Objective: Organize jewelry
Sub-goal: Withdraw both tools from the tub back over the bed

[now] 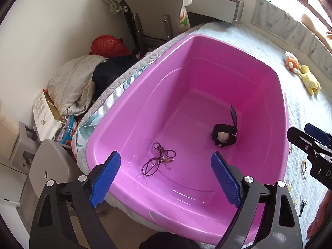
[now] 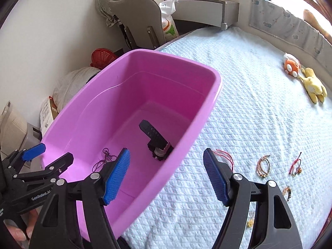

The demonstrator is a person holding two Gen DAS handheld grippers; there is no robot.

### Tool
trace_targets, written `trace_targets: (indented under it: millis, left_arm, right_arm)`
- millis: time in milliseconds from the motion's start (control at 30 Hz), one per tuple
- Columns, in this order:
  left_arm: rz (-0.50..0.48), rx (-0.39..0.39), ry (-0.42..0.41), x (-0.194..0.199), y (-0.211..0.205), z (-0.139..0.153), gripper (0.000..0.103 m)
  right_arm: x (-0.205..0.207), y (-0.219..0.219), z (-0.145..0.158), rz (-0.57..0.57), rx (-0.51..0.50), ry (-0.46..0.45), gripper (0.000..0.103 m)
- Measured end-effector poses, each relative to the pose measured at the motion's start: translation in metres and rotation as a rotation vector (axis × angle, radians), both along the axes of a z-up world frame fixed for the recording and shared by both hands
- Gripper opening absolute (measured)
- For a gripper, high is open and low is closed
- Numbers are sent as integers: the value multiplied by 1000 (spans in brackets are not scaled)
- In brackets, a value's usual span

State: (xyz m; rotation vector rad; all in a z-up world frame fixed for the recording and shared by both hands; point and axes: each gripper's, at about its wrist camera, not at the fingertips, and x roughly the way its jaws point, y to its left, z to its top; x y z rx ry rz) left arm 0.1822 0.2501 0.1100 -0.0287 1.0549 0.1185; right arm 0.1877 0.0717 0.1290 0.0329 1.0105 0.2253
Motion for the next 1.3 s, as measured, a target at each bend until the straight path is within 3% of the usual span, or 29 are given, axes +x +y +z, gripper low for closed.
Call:
trace_targets:
  millis: [267,633,967,1300]
  left_arm:
    - [-53,-19,-35,-45,-38,5,91]
    - [-245,-62,-85,-104,-132,0,95]
    - [-328,-93,-24,-138,-204,-49,95]
    - [-323,-53,19,-160,-237,-93,95]
  right_arm:
    - [-83,-67,-13,-90,-12,-26,70]
    - [-208,-170,-51,-277,-89,-38,70]
    - [-283,-234,-81,-418,-107,-52,74]
    - [-310,-278,-118,-508,-93,-28,74]
